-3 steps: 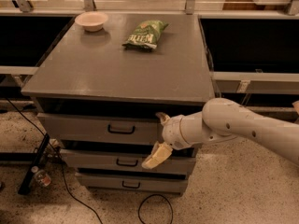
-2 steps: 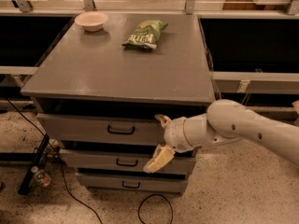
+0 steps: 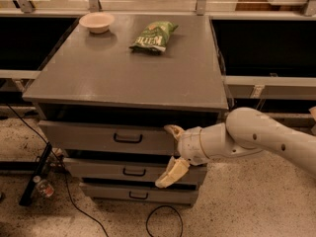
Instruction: Open top drawer
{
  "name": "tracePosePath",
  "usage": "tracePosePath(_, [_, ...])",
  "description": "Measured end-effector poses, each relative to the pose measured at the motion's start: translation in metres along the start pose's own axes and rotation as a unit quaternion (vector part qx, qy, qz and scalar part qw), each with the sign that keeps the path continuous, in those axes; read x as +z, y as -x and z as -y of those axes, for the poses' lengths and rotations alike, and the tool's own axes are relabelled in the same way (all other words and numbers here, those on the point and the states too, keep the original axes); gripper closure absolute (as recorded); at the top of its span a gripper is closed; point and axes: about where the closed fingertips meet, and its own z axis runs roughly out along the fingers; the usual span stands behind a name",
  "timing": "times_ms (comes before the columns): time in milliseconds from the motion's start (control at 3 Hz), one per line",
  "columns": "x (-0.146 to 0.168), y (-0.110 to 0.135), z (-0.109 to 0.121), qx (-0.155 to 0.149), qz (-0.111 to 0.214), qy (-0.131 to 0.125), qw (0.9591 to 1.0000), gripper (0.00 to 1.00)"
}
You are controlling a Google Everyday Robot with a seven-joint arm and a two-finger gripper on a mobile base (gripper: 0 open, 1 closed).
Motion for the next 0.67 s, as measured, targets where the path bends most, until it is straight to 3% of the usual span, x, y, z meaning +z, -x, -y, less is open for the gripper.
tracePosePath(667, [-0.0038, 0.0079, 0.0099, -0.006, -0.009, -0.076, 0.9971, 0.00])
